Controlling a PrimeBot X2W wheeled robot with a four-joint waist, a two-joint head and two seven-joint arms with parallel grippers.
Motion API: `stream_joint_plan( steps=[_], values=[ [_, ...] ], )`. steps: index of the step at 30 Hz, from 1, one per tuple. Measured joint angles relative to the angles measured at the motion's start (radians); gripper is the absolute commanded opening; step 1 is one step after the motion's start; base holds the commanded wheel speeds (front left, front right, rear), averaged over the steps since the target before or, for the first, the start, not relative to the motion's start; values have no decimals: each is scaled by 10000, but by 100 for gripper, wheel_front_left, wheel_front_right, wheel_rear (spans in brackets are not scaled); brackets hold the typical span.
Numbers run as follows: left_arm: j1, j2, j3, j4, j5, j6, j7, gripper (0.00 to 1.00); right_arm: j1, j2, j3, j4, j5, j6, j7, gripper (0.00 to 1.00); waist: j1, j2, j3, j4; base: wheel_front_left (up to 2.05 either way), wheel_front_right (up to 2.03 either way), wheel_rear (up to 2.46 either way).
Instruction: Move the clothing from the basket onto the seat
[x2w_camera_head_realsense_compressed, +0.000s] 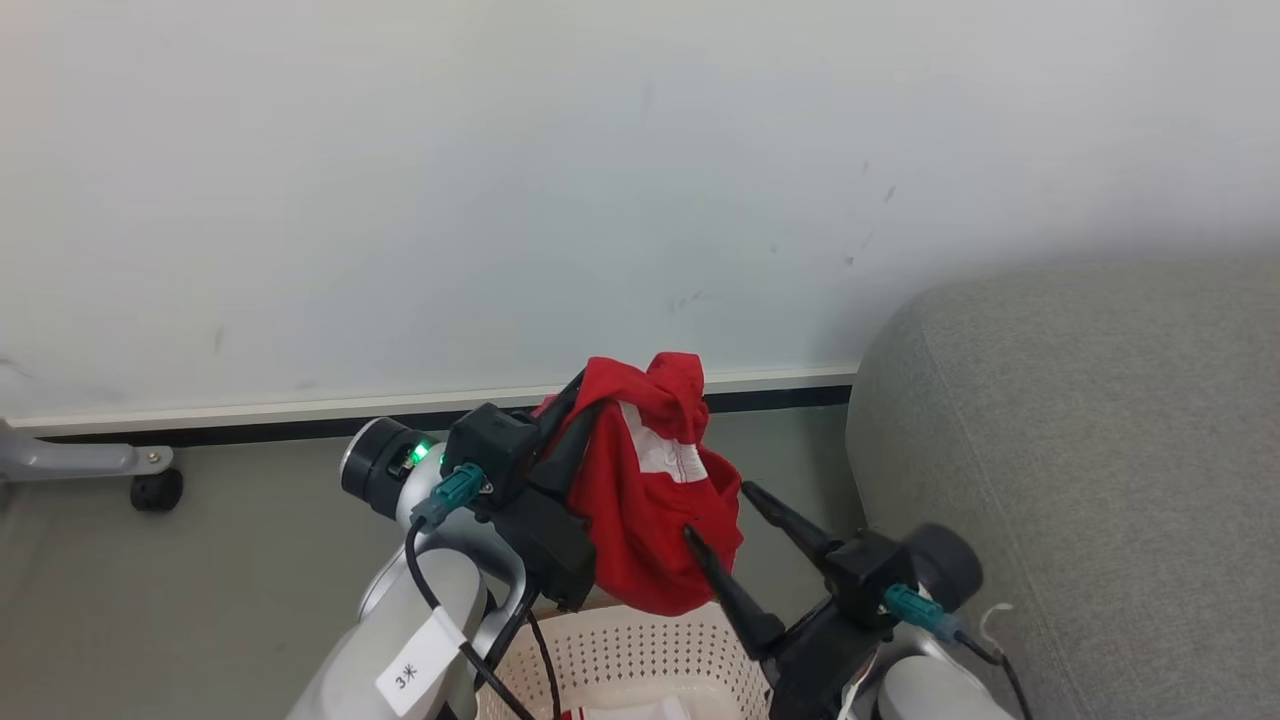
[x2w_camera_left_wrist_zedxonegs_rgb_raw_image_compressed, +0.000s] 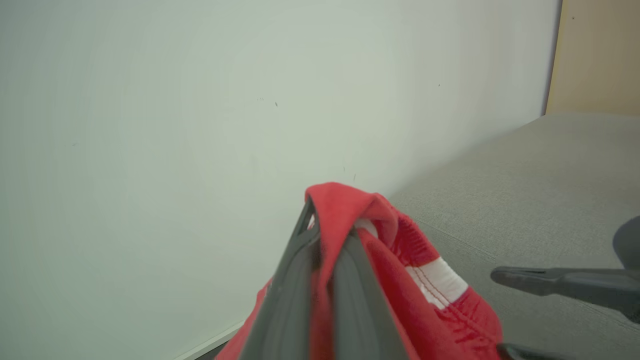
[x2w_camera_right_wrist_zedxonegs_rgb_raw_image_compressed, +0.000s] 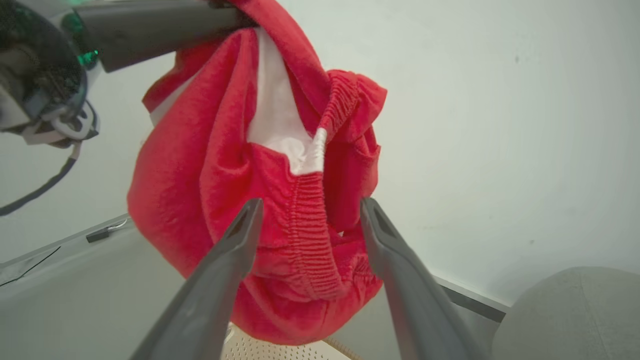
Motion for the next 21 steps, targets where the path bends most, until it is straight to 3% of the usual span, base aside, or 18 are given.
stream_joint_plan(
  steps=[16, 17, 18, 19, 20, 21],
  values=[
    [323, 12, -525, -1304, -15, 0, 472, 0, -1418, -117, 2941, 968, 1712, 2, -2, 100, 2, 2, 52, 402, 0, 0, 0],
    [350, 12, -535, -1363, -17, 0, 506, 0, -1494, -104, 3074, 1014, 1787, 2, -2, 93, 2, 2, 65, 415, 0, 0, 0],
    [376, 12, -543, -1419, -25, 0, 523, 0, -1555, -102, 3170, 1057, 1870, 2, -2, 58, 2, 2, 78, 427, 0, 0, 0],
    [400, 10, -546, -1473, -50, 0, 550, 0, -1625, -105, 3258, 1080, 1950, 2, -2, 45, 2, 2, 91, 437, 0, 0, 0],
    [423, 10, -546, -1519, -109, 2, 579, 0, -1685, -104, 3315, 1078, 2040, 2, -2, 45, 2, 2, 106, 446, 0, 0, 0],
    [440, 12, -546, -1557, -173, 10, 637, 0, -1725, -98, 3340, 1072, 2173, 2, -2, 29, 2, 2, 121, 453, 0, 0, 0]
  ],
)
